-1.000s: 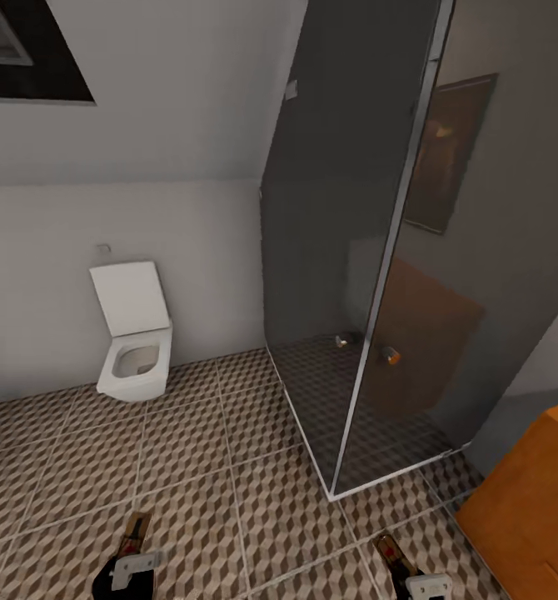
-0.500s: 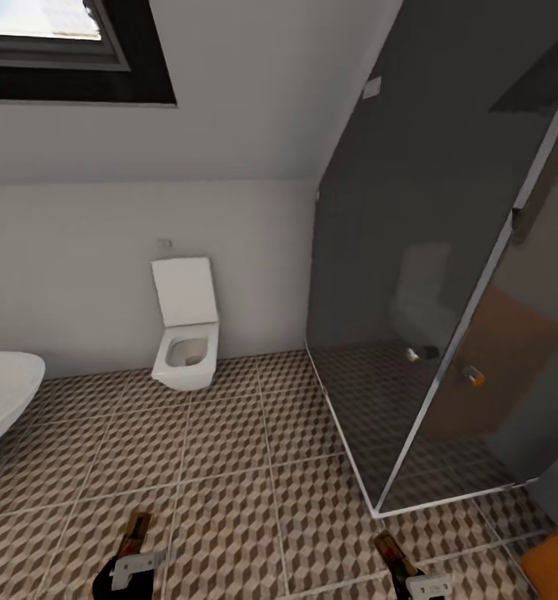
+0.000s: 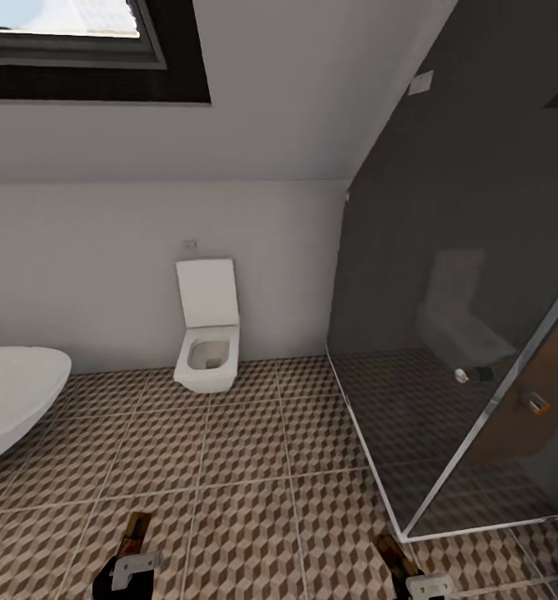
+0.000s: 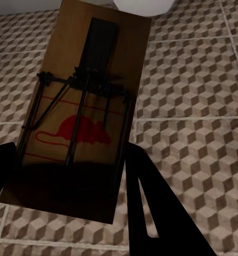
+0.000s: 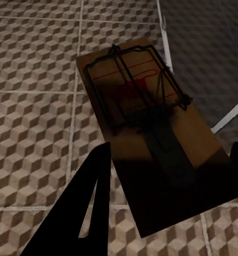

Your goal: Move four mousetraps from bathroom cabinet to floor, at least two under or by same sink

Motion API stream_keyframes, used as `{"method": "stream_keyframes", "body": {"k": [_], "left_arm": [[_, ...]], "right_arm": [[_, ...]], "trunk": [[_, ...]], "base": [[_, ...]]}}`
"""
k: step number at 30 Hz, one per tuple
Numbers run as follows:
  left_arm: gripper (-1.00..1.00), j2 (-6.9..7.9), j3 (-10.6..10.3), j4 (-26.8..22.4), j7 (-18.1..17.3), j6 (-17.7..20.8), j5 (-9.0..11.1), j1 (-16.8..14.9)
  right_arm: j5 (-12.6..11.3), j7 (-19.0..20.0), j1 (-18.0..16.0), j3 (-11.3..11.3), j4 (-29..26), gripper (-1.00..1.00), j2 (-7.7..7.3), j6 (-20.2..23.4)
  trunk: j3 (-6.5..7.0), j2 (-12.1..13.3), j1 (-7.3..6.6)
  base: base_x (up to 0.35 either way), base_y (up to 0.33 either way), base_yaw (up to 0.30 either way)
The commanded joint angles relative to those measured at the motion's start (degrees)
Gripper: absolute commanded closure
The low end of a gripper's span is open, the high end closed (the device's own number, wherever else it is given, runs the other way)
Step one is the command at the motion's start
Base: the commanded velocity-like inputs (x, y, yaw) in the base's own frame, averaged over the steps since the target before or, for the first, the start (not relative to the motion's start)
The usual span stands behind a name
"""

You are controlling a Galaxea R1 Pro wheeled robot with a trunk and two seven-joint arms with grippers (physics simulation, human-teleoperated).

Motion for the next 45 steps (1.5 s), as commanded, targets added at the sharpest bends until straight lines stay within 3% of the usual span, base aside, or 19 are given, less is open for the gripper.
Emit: {"method": "stream_keyframes", "body": {"k": [1, 26, 45], "left_arm": [[1.00, -0.04, -0.4, 0.1, 0.7, -0.1, -0.5, -0.1], [1.00, -0.04, -0.4, 0.1, 0.7, -0.1, -0.5, -0.1], [1.00, -0.04, -0.4, 0.1, 0.7, -0.1, -0.5, 0.0]], "right_arm": [[-0.4, -0.5, -0.1, 0.5, -0.1, 1.00, -0.08, -0.2], [-0.4, -0.5, -0.1, 0.5, -0.1, 1.00, -0.08, -0.2], [-0.3, -0.5, -0.1, 0.5, -0.1, 1.00, -0.17, -0.2]], "trunk": [[-0.12, -0.1, 0.05], [-0.12, -0.1, 0.05], [-0.12, -0.1, 0.05]], "base": [[0.140, 0.007, 0.243], [0.140, 0.028, 0.114], [0.162, 0.048, 0.007]]}}
